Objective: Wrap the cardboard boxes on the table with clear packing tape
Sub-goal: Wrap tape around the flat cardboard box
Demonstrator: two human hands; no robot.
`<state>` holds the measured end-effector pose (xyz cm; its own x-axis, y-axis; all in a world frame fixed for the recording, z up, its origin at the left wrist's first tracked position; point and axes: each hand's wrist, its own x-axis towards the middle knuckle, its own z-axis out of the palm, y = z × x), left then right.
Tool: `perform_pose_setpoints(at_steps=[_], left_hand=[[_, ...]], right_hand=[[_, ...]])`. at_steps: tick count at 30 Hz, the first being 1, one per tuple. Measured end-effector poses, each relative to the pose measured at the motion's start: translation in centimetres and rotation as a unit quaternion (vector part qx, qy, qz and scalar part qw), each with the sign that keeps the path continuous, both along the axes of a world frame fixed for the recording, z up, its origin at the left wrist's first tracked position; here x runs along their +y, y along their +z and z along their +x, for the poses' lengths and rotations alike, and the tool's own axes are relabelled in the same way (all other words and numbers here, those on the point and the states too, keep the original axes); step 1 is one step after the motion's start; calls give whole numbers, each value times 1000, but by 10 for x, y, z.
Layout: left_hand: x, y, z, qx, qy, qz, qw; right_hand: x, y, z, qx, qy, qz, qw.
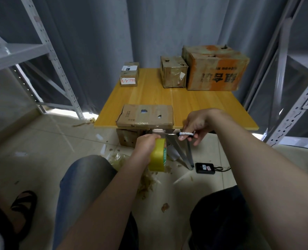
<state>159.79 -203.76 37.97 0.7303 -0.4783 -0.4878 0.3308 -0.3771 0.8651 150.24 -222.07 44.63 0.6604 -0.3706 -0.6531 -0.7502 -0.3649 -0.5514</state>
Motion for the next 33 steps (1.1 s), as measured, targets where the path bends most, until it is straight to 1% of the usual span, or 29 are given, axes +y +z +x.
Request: perform_pose_setpoints(at_steps=[7, 11, 13, 14, 17, 20, 22, 25, 27, 29, 30, 31, 33], left_hand=[[1, -10, -1, 15, -21, 19, 999], [4, -14, -5, 31, -45, 68, 996], [2, -15, -8, 28, -69, 87, 993], [0, -19, -8, 24, -77, 93, 992], [-3, -20, -7, 20, -85, 90, 992], [-6, -17, -8, 23, -90, 79, 992], [-14, -23, -5, 19, -89, 78, 993], [-16, -12, -5, 14, -103, 80, 991], [-15, -5, -4, 16, -116, 78, 990], [-13, -3, 0, 24, -135, 78, 988], [-12, -2, 2, 23, -142, 79, 987], [-11, -3, 4, 16, -146, 80, 986], [-9, -6, 7, 7, -160, 85, 983]], right_hand=[[10, 2, 3, 47, 26, -26, 998], [10, 22, 3, 73, 32, -42, 996], [12, 36, 0, 90, 38, -54, 994], [14, 44, -3, 85, 33, -51, 995], [18, 64, -9, 28, 12, -31, 999], [20, 70, -9, -67, -19, -34, 997], [19, 62, -5, -132, -55, -46, 989], [10, 37, 4, -218, -149, -110, 958], [-1, 15, 6, -239, -223, -173, 929], [-12, -6, 4, -211, -269, -258, 904], [-14, -15, 2, -182, -274, -299, 896], [-16, -22, -1, -152, -271, -331, 891], [-18, -28, -3, -109, -258, -367, 887]])
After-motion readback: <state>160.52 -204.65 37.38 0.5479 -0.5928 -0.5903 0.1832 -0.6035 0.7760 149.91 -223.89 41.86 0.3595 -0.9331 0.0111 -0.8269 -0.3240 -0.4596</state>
